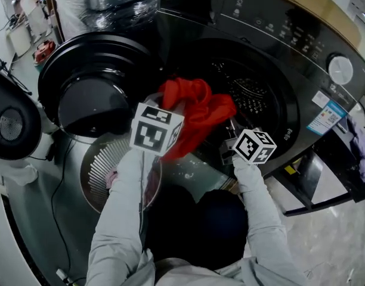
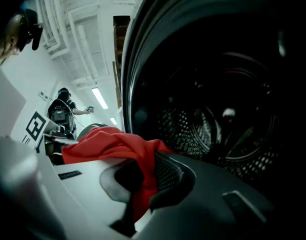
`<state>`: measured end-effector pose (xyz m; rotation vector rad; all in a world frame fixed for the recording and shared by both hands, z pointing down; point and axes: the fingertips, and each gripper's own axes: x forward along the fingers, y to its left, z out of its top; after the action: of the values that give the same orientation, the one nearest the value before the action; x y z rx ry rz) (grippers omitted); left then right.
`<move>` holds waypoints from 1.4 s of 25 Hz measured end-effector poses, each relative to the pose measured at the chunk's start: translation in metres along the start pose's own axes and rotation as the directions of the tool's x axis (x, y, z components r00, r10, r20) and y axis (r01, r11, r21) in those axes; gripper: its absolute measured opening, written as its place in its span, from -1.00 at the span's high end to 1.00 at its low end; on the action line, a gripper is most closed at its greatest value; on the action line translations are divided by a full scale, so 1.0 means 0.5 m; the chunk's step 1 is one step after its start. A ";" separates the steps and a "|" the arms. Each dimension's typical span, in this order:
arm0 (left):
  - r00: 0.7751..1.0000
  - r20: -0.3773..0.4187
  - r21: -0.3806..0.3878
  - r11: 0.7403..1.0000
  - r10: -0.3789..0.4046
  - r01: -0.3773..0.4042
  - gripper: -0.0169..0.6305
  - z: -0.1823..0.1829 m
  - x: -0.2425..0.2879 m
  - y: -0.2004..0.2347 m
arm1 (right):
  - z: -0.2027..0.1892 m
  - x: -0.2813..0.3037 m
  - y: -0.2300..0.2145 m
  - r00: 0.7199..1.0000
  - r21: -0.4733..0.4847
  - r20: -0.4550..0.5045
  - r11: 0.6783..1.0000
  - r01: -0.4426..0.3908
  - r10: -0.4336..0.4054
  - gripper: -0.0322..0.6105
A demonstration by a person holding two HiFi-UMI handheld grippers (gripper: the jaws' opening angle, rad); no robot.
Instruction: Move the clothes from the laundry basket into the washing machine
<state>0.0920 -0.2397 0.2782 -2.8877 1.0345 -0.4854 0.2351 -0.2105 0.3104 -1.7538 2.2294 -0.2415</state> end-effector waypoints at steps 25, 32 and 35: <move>0.949 0.283 -0.062 0.984 -0.142 0.166 0.68 -0.057 0.398 -0.140 | 0.085 0.094 -0.183 0.903 -0.741 0.218 0.539 0.400 -0.371 0.77; 0.961 0.172 -0.018 0.975 -0.217 0.223 0.66 -0.085 0.449 -0.167 | -0.002 0.104 -0.292 0.859 -0.781 -0.007 0.539 0.316 -0.513 0.77; 0.943 0.199 -0.100 0.952 -0.265 0.289 0.59 -0.075 0.436 -0.162 | -0.022 0.102 -0.306 0.841 -0.755 -0.083 0.585 0.298 -0.534 0.76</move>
<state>0.2896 -0.3104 0.3857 -3.1361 0.6583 -0.1583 0.3610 -0.2978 0.3615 -2.8628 2.2147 0.3757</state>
